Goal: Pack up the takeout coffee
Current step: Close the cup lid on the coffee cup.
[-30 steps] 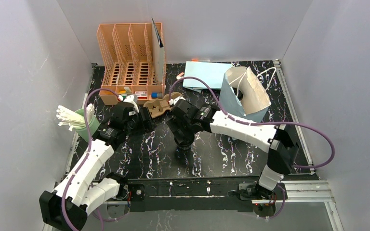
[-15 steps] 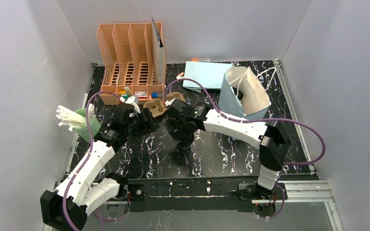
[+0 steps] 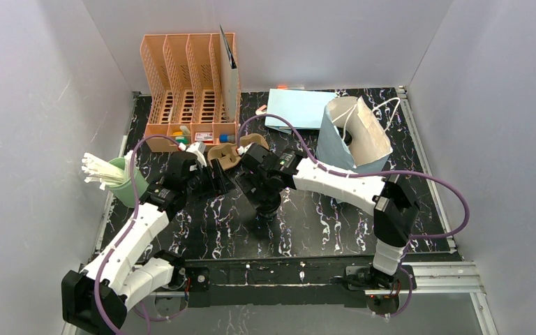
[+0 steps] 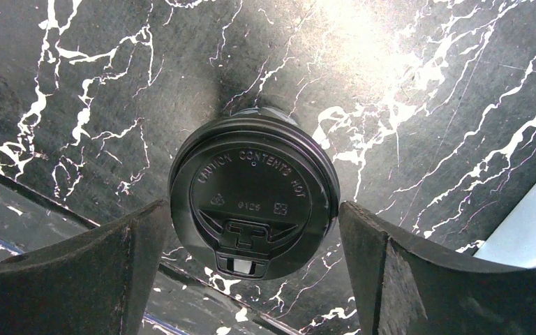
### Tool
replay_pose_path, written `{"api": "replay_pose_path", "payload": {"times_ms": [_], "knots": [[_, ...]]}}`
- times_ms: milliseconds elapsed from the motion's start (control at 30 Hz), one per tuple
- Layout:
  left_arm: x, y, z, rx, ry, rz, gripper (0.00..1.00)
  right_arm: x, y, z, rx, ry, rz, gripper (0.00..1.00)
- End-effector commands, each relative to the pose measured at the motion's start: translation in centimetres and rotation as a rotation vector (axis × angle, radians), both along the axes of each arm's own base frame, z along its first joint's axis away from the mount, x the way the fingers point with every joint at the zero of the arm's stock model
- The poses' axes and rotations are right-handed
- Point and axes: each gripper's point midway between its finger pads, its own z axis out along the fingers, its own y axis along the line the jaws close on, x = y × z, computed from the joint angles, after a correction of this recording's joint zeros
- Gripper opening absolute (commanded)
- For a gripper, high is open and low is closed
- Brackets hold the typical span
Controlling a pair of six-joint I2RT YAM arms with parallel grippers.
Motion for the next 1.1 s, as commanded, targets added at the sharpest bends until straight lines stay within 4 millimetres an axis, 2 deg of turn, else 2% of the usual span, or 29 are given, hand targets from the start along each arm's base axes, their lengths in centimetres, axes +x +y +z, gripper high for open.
{"api": "replay_pose_path", "payload": {"times_ms": [0, 133, 667, 833, 1067], "knots": [[-0.2, -0.5, -0.4, -0.028, 0.017, -0.027, 0.62, 0.1, 0.7, 1.0, 0.015, -0.01, 0.009, 0.98], [-0.2, -0.7, -0.6, -0.038, 0.022, -0.03, 0.61, 0.2, 0.7, 1.2, 0.015, -0.01, 0.007, 0.98], [-0.7, -1.9, -1.8, -0.092, 0.059, -0.069, 0.58, 0.3, 0.1, -0.1, -0.034, -0.012, -0.014, 0.95], [-0.8, -2.2, -1.9, -0.112, 0.061, -0.081, 0.54, 0.1, 0.1, -0.6, -0.037, 0.003, -0.012, 0.88], [-1.1, -2.8, -2.2, -0.157, 0.071, -0.093, 0.49, -0.3, 0.3, -1.1, -0.033, 0.023, -0.001, 0.84]]}}
